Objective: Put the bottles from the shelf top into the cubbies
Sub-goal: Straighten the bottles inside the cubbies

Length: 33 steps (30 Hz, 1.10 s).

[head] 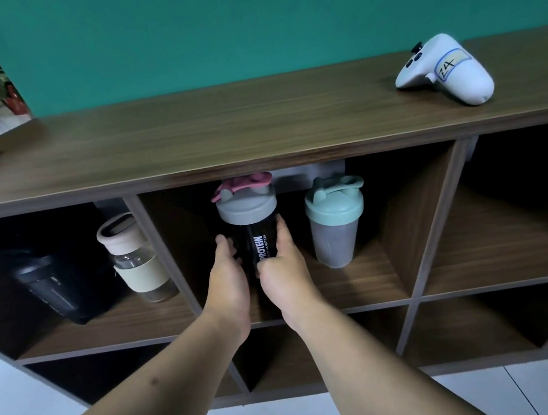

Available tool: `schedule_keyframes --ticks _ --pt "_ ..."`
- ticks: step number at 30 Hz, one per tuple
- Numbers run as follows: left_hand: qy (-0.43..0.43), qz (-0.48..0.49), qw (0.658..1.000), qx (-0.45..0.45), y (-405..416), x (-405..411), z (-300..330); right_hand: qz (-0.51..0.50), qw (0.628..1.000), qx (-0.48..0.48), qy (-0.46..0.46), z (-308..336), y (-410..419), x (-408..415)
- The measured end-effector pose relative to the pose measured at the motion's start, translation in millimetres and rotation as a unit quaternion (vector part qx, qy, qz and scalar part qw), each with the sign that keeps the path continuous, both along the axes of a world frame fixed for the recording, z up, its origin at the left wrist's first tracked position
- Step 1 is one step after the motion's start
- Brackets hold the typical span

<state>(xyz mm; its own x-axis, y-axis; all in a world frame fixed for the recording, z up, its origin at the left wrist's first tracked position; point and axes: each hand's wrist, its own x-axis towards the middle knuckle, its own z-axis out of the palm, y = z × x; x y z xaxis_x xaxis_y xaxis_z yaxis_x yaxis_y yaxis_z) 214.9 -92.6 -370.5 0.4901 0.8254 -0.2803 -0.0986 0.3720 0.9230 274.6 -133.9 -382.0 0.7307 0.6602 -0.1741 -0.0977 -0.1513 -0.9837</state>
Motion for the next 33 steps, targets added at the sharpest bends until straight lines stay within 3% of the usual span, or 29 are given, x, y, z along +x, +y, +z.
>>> schedule_keyframes --ticks 4,11,18,21,24,29,33 --pt "-0.014 0.008 1.0 -0.005 1 1 -1 0.012 1.0 -0.013 -0.009 4 -6 -1" --pt "0.008 0.033 0.999 0.018 -18 -36 -17 -0.147 0.984 -0.074 -0.073 -12 -25 -34" --pt "0.079 0.274 0.949 0.131 6 -128 -27 0.001 0.997 -0.041 -0.065 -6 -45 -118" --pt "0.046 0.281 0.953 0.107 50 -137 -17 0.059 0.997 -0.008 -0.04 19 -17 -138" --pt "0.042 0.216 0.968 0.12 84 -133 -18 0.106 0.994 -0.005 -0.017 24 25 -154" --pt "0.003 0.148 0.986 0.08 122 -123 -23 0.038 0.998 -0.051 -0.025 27 86 -158" --pt "0.036 0.257 0.961 0.095 126 -114 -27 -0.023 0.998 -0.049 -0.029 29 116 -148"
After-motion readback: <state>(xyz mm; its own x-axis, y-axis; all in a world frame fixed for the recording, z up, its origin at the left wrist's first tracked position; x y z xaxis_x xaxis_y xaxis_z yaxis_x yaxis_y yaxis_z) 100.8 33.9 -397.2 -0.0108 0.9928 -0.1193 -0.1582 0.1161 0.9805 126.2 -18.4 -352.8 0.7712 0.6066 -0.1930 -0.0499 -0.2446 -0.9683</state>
